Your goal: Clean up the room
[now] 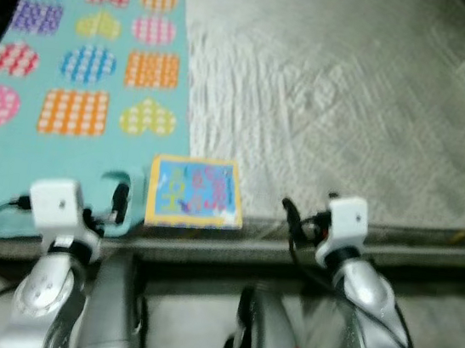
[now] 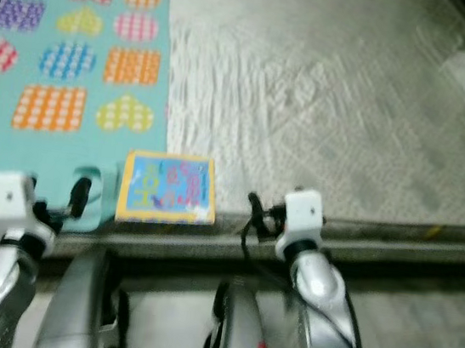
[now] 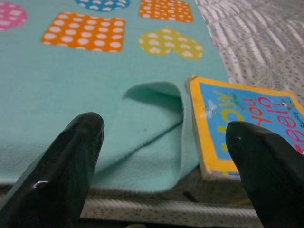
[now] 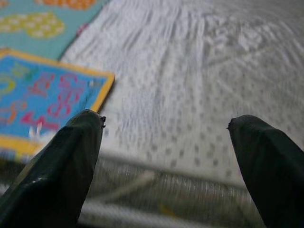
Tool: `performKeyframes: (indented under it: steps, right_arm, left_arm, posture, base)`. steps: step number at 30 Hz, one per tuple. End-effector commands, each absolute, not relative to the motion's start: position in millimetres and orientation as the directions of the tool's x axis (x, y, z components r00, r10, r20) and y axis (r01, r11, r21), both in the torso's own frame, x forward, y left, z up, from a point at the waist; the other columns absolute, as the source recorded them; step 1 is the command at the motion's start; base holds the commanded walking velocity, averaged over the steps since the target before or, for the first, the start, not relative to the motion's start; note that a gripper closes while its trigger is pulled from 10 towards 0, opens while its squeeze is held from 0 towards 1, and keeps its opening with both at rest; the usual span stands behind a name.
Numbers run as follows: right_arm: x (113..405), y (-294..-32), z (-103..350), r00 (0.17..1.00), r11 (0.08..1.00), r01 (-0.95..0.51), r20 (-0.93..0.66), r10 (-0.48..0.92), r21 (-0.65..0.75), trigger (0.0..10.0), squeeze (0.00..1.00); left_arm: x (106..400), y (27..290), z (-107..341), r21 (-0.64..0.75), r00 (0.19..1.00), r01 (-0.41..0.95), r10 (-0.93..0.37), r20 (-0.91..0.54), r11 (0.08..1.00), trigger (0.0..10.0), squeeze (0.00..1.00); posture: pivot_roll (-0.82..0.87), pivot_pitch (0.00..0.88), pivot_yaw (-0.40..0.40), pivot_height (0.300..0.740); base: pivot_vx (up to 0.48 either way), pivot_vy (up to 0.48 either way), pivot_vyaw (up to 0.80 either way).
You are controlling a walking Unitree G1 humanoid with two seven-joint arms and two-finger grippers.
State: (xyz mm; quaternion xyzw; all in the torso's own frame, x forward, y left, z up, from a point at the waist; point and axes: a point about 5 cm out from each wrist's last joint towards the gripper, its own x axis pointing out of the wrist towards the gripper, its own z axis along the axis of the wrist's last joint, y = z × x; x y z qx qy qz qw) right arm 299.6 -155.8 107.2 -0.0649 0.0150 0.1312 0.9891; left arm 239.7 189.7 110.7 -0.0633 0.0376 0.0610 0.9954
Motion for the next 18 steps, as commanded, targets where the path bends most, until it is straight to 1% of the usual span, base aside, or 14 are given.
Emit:
performKeyframes:
  steps: [1,4,14,18]
  right_arm:
    - [299.1,-157.0,108.8,0.965,0.956,-0.262,-0.037,0.259,-0.134,10.0,0.00]
    - [299.4,-157.0,109.0,0.965,0.956,-0.261,-0.035,0.258,-0.138,10.0,0.00]
    - [300.2,-157.7,108.3,0.968,0.958,-0.252,-0.036,0.249,-0.137,10.0,0.00]
    - [300.3,-157.6,108.3,0.968,0.958,-0.252,-0.036,0.249,-0.138,10.0,0.00]
  left_arm:
    - [240.3,192.3,115.8,-0.101,0.990,-0.134,0.128,-0.063,0.986,10.0,0.00]
    - [240.6,192.2,116.3,-0.104,0.990,-0.133,0.127,-0.061,0.986,10.0,0.00]
    - [241.5,190.2,118.1,-0.121,0.993,-0.112,0.107,-0.048,0.986,10.0,0.00]
    - [241.7,190.0,118.1,-0.125,0.993,-0.111,0.105,-0.047,0.986,10.0,0.00]
  posture:
    - [-0.07,0.276,-0.082,0.566]
    - [-0.07,0.277,-0.082,0.566]
    - [-0.07,0.279,-0.084,0.566]
    - [-0.07,0.279,-0.084,0.566]
  base:
    - [0.000,0.000,0.45]
    - [0.000,0.000,0.57]
    - [0.000,0.000,0.00]
    - [0.256,0.000,0.00]
